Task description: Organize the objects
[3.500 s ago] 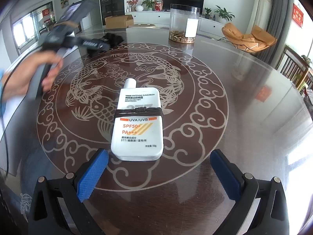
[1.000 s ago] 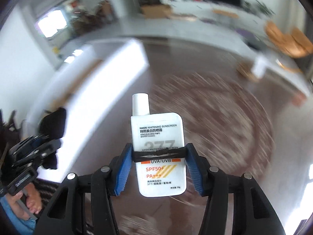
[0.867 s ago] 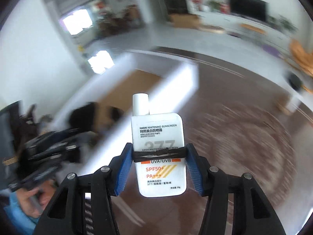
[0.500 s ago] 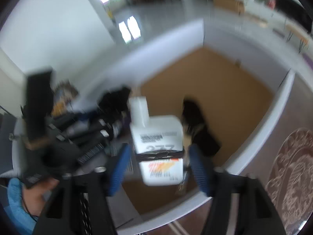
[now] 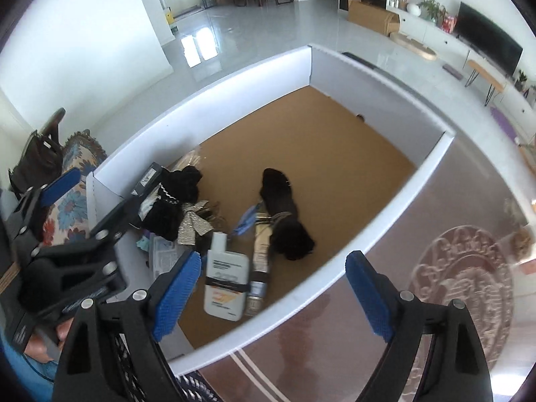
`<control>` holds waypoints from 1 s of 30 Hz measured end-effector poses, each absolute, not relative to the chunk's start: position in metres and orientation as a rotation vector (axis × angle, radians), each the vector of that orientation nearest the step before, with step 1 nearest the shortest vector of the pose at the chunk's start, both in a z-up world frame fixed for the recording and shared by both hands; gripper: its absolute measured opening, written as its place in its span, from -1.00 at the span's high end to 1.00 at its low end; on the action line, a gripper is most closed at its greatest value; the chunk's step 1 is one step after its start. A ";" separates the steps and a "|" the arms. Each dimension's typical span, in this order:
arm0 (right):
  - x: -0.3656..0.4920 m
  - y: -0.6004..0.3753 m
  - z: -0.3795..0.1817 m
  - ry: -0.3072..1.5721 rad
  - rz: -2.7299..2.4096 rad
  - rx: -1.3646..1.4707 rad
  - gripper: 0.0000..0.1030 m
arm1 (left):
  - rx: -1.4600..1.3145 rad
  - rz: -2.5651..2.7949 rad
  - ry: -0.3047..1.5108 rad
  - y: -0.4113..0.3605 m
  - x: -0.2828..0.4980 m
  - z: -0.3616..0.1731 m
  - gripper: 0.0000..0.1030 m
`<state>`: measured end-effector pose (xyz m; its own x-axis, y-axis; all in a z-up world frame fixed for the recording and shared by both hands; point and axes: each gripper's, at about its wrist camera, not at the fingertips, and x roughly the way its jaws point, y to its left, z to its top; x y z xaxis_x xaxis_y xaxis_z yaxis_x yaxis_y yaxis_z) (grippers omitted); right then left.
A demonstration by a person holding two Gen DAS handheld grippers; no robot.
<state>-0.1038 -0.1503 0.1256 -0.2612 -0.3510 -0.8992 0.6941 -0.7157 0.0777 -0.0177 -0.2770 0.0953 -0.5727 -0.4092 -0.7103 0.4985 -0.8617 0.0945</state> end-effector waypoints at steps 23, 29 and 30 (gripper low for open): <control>-0.113 -0.155 0.127 0.543 -2.060 1.300 -0.88 | 1.123 -2.347 0.282 -0.267 -0.001 0.106 -0.96; -0.114 -0.155 0.124 0.546 -2.067 1.305 -0.89 | 1.114 -2.342 0.304 -0.270 0.001 0.105 -0.96; -0.114 -0.156 0.124 0.546 -2.066 1.306 -0.89 | 1.112 -2.341 0.307 -0.270 0.001 0.105 -0.96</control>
